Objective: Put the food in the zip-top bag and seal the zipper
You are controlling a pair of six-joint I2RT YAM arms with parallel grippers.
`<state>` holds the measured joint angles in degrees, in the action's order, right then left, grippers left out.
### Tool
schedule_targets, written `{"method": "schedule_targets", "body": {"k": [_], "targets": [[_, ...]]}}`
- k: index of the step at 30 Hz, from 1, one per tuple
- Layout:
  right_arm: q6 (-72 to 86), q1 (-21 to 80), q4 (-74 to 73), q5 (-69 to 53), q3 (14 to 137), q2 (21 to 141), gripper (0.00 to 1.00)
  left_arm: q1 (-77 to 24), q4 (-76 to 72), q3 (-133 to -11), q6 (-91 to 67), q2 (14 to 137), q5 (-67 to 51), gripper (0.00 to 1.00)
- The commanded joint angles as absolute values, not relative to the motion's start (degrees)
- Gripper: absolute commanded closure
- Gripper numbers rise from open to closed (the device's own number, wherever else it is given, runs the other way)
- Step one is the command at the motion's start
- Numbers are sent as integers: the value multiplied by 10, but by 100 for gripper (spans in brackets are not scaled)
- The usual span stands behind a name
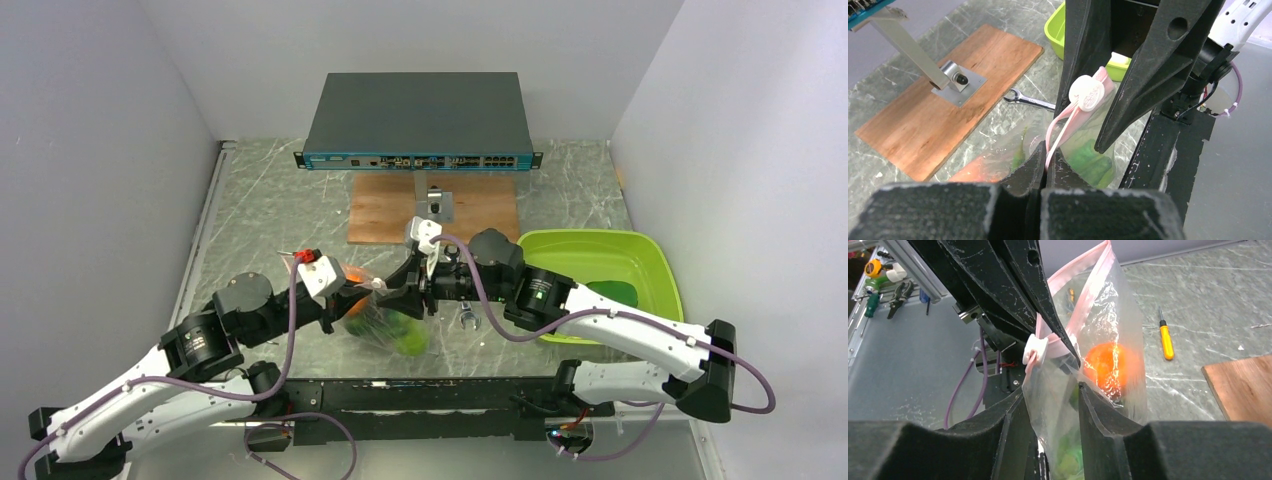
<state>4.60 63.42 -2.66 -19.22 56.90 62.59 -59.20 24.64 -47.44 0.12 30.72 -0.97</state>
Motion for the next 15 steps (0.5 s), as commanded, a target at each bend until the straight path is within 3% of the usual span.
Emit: {"method": "schedule_targets", "body": {"k": [1,4,6,7,8,12,15], "targets": [[58,634,16,-209,598,631,61,-592,228,-505,-32,315,-8,100],[60,635,15,-205,598,628,66,-592,235,-512,-36,320,-3,100],[60,634,12,-198,599,628,81,-592,244,-518,-41,323,-2,100],[60,634,11,-189,599,627,96,-592,251,-520,-44,325,-2,100],[61,635,9,-181,598,624,100,-592,257,-523,-49,328,-5,94],[44,635,3,-214,587,615,100,-591,279,-549,-69,333,-77,43],[31,634,-28,-256,595,618,100,-592,243,-553,-79,330,-136,28]]}}
